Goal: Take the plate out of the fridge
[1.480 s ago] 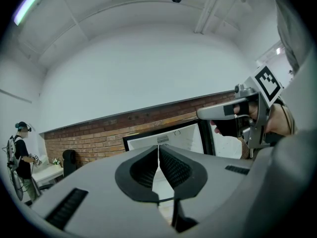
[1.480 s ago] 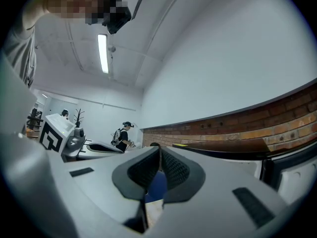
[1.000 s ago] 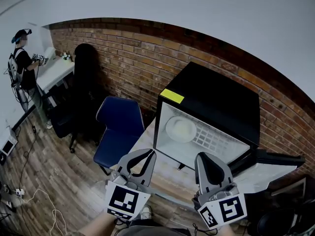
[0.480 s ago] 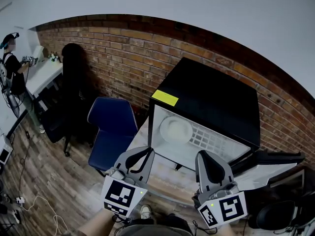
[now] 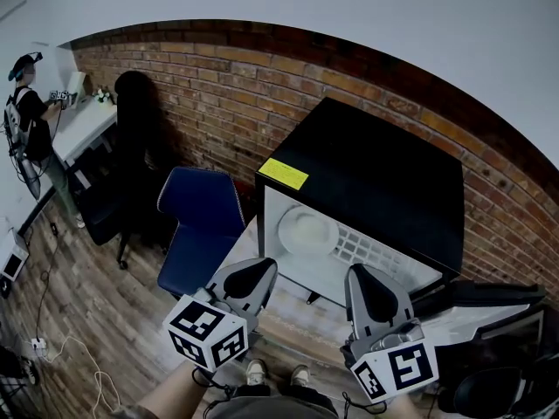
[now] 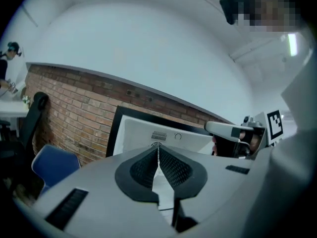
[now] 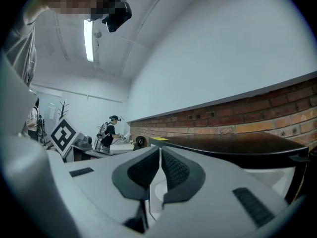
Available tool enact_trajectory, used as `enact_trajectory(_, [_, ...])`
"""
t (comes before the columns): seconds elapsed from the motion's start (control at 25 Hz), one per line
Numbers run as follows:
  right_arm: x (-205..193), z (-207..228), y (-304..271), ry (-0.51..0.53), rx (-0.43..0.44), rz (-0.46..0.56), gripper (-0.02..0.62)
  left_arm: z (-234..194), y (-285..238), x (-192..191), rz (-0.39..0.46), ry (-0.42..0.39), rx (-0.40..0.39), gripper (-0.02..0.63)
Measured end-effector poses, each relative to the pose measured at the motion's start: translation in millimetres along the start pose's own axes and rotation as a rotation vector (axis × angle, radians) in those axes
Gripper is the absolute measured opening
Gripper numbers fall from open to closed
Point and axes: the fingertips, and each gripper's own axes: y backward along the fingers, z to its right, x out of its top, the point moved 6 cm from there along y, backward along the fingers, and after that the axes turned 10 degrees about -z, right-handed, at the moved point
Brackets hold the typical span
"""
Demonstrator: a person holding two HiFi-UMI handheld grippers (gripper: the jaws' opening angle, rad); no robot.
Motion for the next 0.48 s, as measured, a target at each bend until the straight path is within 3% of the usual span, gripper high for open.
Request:
enact_trajectory(0.32, [4.7,12.0,-9.5,0.000,0.054,0.006,0.032,-19.9,-13.8,-7.9,0.050,0.320,-0.056,0.027])
enact_trajectory(0.4, [4.8,14.1,-11.5,-0.002,0.064,0.003,0.032,-22.8,-19.3,-10.2,0.051,0.374,-0.084,0.107])
enact_trajectory(0.48, [5.0,15.5,-13.4,-0.001,0.074,0.002,0.032,-26.4,-25.0,-13.6,0.056,0.434,-0.107,0.130])
